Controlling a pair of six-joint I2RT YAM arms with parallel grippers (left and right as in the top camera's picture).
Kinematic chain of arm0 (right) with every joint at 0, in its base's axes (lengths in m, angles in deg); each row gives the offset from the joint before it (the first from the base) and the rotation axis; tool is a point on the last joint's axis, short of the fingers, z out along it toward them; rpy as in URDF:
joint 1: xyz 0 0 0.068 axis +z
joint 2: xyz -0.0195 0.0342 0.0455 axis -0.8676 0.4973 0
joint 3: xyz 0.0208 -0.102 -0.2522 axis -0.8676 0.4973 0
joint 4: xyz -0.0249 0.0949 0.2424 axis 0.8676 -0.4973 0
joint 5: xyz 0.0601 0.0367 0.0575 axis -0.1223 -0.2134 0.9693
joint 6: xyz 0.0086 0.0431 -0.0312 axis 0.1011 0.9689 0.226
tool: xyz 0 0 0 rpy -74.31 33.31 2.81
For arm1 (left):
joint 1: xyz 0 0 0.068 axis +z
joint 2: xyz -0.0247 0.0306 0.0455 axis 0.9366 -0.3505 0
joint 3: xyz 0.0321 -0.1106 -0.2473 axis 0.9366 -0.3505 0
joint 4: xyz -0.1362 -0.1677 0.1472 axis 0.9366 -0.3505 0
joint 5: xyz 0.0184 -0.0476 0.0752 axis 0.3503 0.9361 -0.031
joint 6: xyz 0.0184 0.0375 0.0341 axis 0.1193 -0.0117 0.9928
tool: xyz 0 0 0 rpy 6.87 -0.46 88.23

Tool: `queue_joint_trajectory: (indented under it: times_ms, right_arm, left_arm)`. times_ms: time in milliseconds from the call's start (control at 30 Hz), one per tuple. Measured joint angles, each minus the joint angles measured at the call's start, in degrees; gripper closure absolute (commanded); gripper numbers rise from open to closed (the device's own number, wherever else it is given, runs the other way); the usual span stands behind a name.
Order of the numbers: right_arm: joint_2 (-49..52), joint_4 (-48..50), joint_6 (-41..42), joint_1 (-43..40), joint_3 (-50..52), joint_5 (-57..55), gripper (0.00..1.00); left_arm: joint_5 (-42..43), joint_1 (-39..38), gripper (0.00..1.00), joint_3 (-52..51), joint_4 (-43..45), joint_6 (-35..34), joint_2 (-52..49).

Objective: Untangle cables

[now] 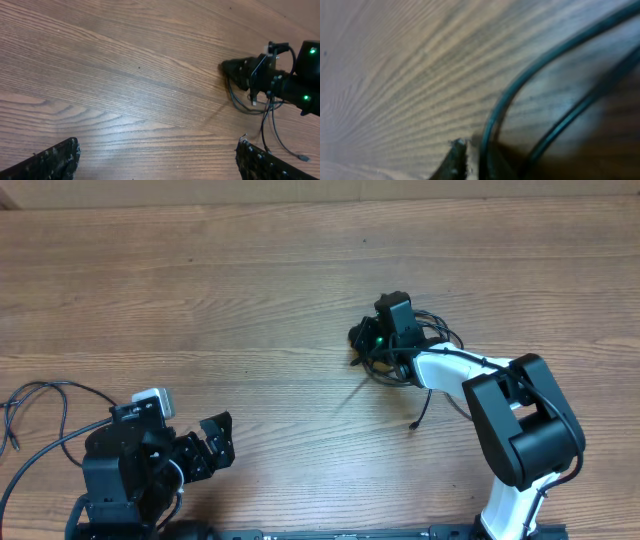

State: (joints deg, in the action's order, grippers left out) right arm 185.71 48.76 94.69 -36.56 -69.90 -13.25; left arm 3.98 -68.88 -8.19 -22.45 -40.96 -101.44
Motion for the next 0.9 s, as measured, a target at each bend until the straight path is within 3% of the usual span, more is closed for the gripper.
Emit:
queue_joint_trajectory:
  times_ms: [367,567,900]
  right_arm:
    - [0.72,-2.10,-9.90,0.00,0.00,17.86,0.96]
    - [-4.09,-15.17,-11.98,0.04,-1.57,21.46,0.96]
    - [-17.59,-41.11,-19.15,0.07,-30.23,22.56,0.96]
  left_arm:
    - [0.00,0.00,0.00,0.00,0.00,0.00,0.00]
    - [-0.02,0.00,0.00,0.00,0.02,0.00,0.00]
    - [0.00,0.00,0.01,0.00,0.00,0.00,-0.02]
